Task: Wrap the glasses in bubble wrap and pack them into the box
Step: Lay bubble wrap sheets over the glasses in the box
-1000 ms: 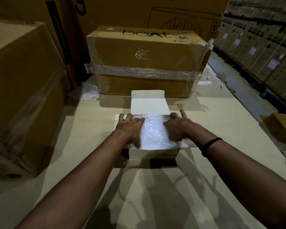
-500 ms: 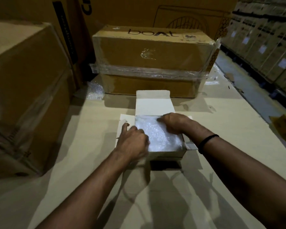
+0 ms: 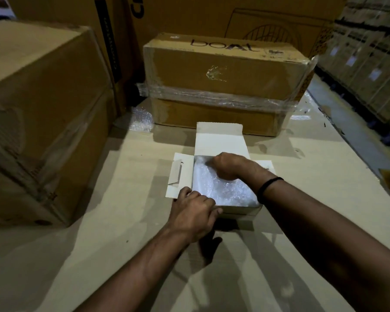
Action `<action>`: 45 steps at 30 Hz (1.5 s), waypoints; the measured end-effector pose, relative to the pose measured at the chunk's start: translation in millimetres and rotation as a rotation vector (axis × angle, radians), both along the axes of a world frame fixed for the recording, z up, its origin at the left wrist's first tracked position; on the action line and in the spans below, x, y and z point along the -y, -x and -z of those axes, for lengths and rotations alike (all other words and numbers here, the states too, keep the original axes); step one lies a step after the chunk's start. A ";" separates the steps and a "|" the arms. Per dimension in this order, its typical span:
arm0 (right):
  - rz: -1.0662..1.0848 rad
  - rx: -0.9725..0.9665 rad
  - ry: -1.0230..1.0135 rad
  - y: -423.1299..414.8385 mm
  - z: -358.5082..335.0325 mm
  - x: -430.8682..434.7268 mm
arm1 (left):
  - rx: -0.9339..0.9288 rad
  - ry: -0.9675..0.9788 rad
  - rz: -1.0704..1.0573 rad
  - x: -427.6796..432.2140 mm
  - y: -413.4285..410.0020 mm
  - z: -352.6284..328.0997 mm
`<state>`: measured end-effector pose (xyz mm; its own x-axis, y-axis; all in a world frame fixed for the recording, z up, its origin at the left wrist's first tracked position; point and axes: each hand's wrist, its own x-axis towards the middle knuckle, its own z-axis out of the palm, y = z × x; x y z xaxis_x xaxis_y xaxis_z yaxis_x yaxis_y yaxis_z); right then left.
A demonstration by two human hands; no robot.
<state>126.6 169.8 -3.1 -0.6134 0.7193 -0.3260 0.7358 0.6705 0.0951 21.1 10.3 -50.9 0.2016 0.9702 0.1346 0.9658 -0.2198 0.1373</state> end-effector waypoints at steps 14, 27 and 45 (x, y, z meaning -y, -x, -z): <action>-0.032 0.002 0.123 29.5 -7.2 -0.8 | -0.014 0.056 0.034 -1.1 5.7 -3.0; -0.048 -0.066 0.119 -83.5 -14.9 19.8 | -0.143 0.160 0.021 -54.3 24.2 -30.2; -0.137 0.036 -0.001 -89.7 19.4 14.1 | -0.332 0.347 0.116 -90.0 20.9 -24.1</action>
<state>216.3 155.7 -22.4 -0.6938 0.6301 -0.3488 0.6338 0.7642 0.1199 0.2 100.3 -26.8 0.2880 0.9150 -0.2825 0.9418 -0.3240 -0.0894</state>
